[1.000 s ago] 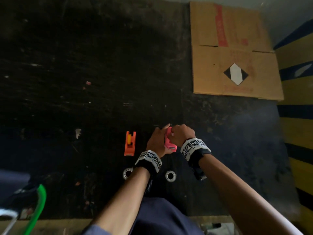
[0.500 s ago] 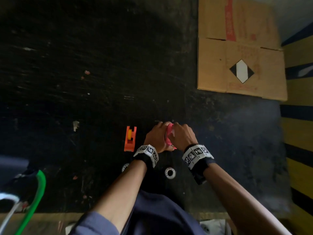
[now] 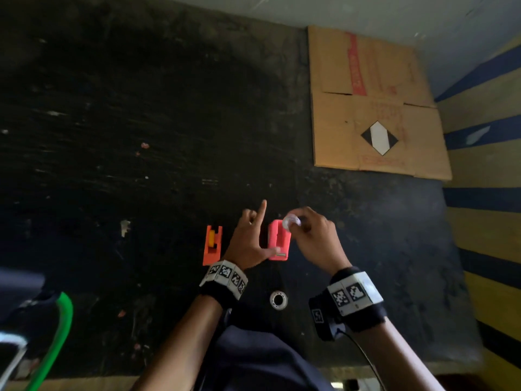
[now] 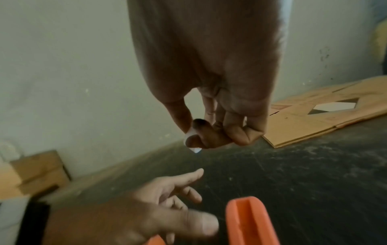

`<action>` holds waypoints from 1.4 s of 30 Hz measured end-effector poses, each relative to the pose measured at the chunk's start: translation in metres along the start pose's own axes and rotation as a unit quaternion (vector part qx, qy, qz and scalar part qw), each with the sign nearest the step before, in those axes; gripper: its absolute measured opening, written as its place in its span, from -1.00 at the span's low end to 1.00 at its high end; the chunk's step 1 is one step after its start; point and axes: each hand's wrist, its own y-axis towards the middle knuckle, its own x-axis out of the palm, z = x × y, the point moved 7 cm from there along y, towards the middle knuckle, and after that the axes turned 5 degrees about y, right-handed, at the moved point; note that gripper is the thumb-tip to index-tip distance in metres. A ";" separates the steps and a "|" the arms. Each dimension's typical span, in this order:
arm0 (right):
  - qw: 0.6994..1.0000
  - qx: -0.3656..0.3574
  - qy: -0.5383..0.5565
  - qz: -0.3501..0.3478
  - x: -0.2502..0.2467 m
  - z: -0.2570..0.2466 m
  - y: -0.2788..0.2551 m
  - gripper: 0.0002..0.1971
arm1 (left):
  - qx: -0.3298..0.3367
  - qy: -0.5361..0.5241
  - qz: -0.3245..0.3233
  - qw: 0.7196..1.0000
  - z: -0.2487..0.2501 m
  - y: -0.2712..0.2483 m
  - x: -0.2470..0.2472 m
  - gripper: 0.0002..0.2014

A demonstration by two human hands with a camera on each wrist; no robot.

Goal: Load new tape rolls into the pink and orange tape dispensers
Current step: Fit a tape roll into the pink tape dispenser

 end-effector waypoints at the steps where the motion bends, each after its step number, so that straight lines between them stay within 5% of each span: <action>1: 0.999 0.005 0.049 0.000 -0.003 -0.004 -0.005 -0.91 | 0.011 -0.018 0.032 0.999 0.003 -0.003 -0.011 0.00; 5: 0.961 0.027 0.272 -0.025 -0.005 -0.026 -0.024 -0.91 | 0.036 -0.265 0.027 0.963 0.029 -0.027 -0.042 -0.64; 8: 0.942 0.024 0.333 -0.037 -0.005 -0.042 -0.036 -0.88 | 0.031 -0.390 0.010 0.920 0.044 -0.044 -0.048 -0.74; 15: 0.940 -0.011 0.340 -0.029 0.003 -0.048 -0.052 -0.88 | 0.035 -0.482 0.006 0.875 0.047 -0.058 -0.044 -0.78; 22: 0.982 -0.110 0.119 0.092 -0.007 -0.049 -0.063 -0.84 | -0.006 -0.497 -0.012 0.868 0.045 -0.069 -0.038 -0.75; 29: 0.970 -0.173 0.113 0.132 -0.013 -0.057 -0.072 -0.71 | -0.007 -0.472 -0.016 0.881 0.047 -0.076 -0.047 -0.72; 34: 0.964 -0.208 0.082 0.144 -0.014 -0.065 -0.079 -0.88 | -0.008 -0.471 -0.025 0.882 0.052 -0.082 -0.047 -0.73; 42: 0.971 -0.179 0.056 0.149 -0.016 -0.056 -0.080 -0.89 | -0.015 -0.432 -0.027 0.901 0.047 -0.085 -0.048 -0.77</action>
